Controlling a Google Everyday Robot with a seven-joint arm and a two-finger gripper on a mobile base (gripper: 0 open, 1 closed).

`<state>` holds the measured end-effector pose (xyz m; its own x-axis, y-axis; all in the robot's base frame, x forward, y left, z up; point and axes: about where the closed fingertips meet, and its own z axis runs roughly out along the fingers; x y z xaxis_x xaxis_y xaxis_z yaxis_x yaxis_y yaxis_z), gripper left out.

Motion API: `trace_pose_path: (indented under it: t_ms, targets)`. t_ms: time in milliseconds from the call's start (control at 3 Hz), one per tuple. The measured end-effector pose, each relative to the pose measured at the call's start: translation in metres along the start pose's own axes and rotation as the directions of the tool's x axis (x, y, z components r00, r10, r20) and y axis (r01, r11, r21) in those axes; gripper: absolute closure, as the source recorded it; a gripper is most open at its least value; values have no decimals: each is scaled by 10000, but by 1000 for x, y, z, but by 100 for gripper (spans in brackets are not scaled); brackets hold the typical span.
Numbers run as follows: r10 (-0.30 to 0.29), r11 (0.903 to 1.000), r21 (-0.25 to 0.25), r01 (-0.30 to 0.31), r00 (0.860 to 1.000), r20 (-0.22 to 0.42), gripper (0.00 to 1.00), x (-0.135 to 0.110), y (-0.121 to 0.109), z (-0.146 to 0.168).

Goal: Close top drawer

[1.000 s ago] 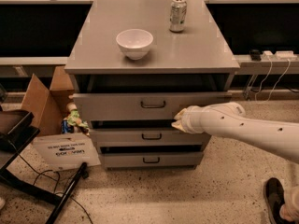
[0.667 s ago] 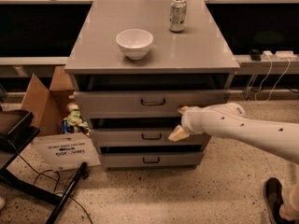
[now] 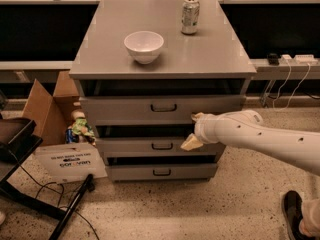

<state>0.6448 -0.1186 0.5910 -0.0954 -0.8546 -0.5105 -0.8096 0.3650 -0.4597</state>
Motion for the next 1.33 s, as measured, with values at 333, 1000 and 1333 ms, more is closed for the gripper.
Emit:
trace_pose_path:
  t_ms: [333,1000,1333]
  targets:
    - [0,10000,0,0,10000,0,42,0,2,-2]
    - [-1959,9788,-734,1911,9785,-649,96,-35,-19,-82]
    - [-3158,9468,-1040,3045,9414,-1182,100,-57,-49,-141]
